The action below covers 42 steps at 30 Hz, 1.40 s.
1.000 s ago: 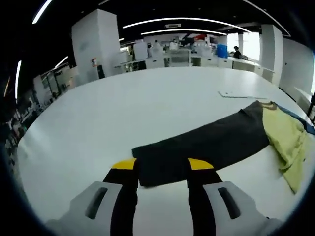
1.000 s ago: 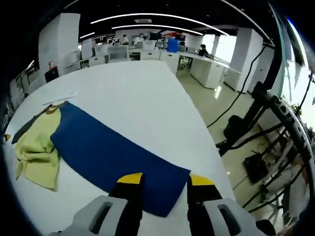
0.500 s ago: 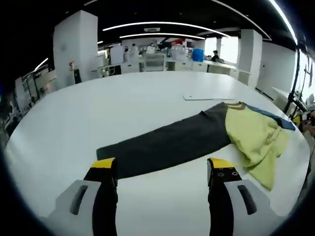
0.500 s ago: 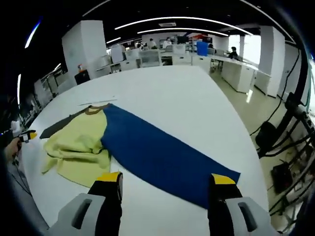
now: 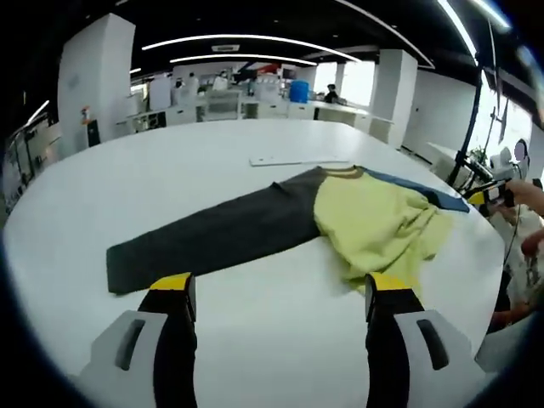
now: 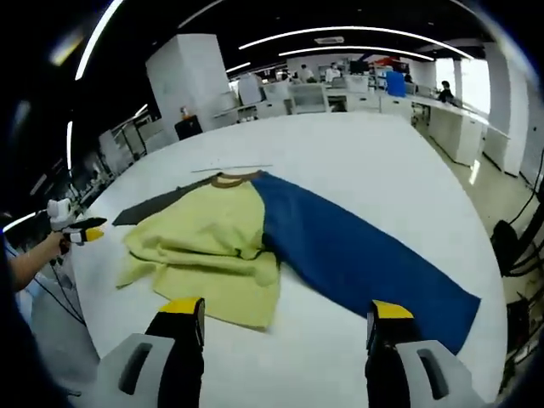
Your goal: Fold the garment on the visible template until the final outline fits inside the template.
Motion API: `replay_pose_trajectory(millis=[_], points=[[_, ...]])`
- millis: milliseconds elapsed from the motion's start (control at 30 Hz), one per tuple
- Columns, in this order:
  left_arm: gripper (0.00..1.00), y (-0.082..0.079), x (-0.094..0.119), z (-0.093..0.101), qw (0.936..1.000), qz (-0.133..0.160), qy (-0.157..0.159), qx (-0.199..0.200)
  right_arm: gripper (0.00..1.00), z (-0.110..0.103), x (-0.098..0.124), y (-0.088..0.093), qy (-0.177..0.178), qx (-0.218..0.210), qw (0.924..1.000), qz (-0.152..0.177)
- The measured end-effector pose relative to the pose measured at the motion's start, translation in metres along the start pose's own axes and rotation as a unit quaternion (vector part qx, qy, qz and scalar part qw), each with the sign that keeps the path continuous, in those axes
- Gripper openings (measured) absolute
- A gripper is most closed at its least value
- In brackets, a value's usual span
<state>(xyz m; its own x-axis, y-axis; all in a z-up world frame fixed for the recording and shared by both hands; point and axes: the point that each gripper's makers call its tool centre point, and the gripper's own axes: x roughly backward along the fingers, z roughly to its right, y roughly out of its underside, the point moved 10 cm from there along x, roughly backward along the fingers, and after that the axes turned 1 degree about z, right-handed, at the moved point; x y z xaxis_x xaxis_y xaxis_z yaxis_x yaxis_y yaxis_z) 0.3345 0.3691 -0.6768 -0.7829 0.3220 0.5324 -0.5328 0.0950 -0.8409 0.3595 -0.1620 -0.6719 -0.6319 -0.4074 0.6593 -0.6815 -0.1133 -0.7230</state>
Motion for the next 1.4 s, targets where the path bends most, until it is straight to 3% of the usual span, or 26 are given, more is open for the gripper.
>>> replay_pose_trajectory(millis=[200,600,1067,1400], points=[[0.78,0.009,-0.006,0.028,0.9994,-0.008,0.033,0.000,0.74,-0.014,-0.009,0.004,-0.017,0.022,0.9996,-0.011],[0.72,0.028,-0.017,0.061,0.9979,-0.024,0.060,-0.001,0.64,-0.025,-0.029,0.012,-0.038,0.040,0.9983,-0.019],[0.56,0.057,-0.027,0.096,0.9958,-0.059,0.066,-0.022,0.39,-0.020,-0.044,0.025,-0.009,0.051,0.9984,-0.023],[0.39,0.059,-0.028,0.105,0.9966,-0.051,0.065,-0.003,0.26,-0.019,-0.049,0.030,0.012,0.048,0.9985,-0.021]])
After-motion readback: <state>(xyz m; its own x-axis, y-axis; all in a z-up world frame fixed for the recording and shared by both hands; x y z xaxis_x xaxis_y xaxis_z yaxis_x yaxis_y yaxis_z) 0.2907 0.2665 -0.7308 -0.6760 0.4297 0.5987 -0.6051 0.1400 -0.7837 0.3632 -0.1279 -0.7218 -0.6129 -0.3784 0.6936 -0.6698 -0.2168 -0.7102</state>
